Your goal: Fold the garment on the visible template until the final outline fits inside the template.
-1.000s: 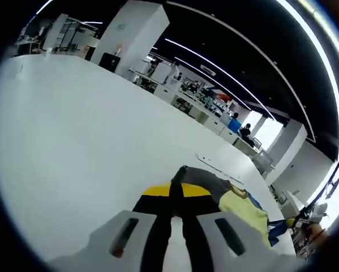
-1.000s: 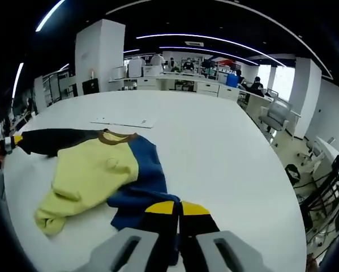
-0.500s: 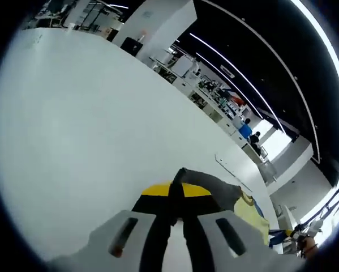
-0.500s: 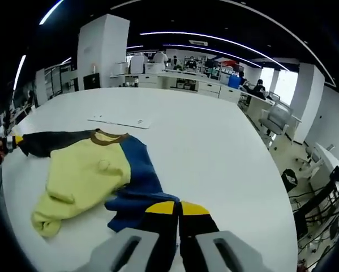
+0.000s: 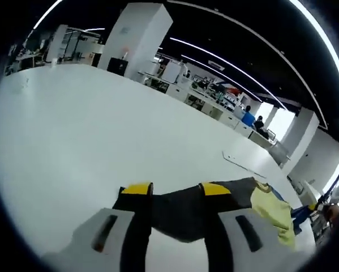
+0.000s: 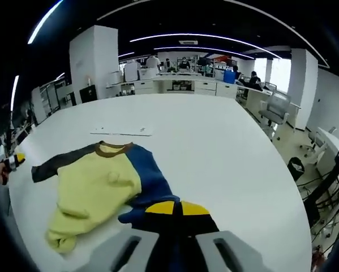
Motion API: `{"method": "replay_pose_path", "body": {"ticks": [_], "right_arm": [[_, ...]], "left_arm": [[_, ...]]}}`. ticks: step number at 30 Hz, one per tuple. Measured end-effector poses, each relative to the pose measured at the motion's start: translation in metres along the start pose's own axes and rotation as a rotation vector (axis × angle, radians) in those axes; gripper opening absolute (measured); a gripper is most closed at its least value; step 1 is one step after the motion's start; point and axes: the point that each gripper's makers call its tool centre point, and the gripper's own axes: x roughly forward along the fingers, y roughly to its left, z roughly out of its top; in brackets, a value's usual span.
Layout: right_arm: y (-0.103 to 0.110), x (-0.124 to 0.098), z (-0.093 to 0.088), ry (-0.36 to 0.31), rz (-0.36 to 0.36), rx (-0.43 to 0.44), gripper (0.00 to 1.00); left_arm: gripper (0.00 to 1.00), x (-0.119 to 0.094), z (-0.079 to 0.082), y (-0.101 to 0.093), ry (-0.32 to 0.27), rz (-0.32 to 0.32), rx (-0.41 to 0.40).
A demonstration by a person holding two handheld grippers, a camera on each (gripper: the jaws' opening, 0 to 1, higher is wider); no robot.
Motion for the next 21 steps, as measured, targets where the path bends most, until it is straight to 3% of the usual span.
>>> {"method": "replay_pose_path", "body": {"ticks": [5,9,15,21], "right_arm": [[0.018,0.0,0.011,-0.019,0.03,0.0,0.0],[0.036,0.0,0.023,-0.049,0.048,-0.017,0.0],[0.073,0.003,0.032,-0.057,0.094,-0.056,0.0],[0.11,0.005,0.024,-0.033,0.117,-0.111,0.0]], "left_arm": [[0.5,-0.009,0.005,-0.018,-0.009,-0.068,0.123],[0.51,-0.017,-0.005,-0.022,0.06,-0.063,0.306],[0.55,-0.033,-0.007,-0.038,0.044,-0.114,0.294],[0.55,-0.048,-0.008,-0.047,0.032,-0.145,0.307]]}}
